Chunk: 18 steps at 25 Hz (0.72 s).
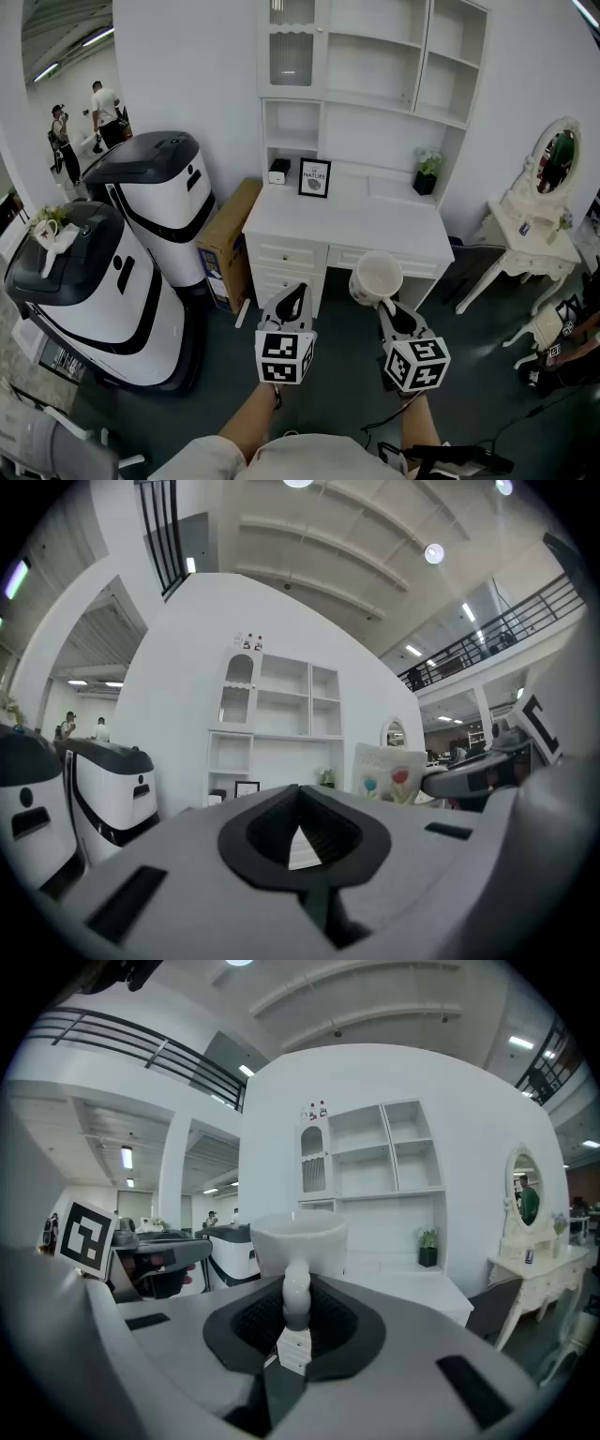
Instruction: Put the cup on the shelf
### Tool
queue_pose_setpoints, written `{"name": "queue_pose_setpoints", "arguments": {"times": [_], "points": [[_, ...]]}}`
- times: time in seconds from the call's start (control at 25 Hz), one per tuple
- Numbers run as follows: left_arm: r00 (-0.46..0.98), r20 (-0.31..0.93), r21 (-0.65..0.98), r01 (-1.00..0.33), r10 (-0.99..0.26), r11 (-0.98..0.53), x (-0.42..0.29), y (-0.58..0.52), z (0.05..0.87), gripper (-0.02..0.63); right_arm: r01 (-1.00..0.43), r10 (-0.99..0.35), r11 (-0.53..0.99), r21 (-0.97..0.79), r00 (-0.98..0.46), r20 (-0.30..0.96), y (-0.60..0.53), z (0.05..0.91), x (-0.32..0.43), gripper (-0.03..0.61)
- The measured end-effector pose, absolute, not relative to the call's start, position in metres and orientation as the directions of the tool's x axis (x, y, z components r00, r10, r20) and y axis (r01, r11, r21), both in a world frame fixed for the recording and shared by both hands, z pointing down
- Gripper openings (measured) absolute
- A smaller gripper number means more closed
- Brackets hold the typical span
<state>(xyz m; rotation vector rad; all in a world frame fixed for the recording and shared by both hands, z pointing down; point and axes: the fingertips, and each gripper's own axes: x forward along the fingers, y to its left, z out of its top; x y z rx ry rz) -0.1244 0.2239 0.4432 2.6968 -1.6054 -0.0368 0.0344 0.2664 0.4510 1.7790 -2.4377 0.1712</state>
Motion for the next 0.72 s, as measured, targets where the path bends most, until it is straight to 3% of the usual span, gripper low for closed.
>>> {"name": "queue_pose_setpoints", "arguments": {"times": [0.72], "points": [[0.491, -0.016, 0.047, -0.870, -0.871, -0.492, -0.152, 0.206, 0.446, 0.008, -0.958, -0.947, 0.283, -0.045, -0.287, 0.144, 0.252, 0.445, 0.016, 0.055]]}}
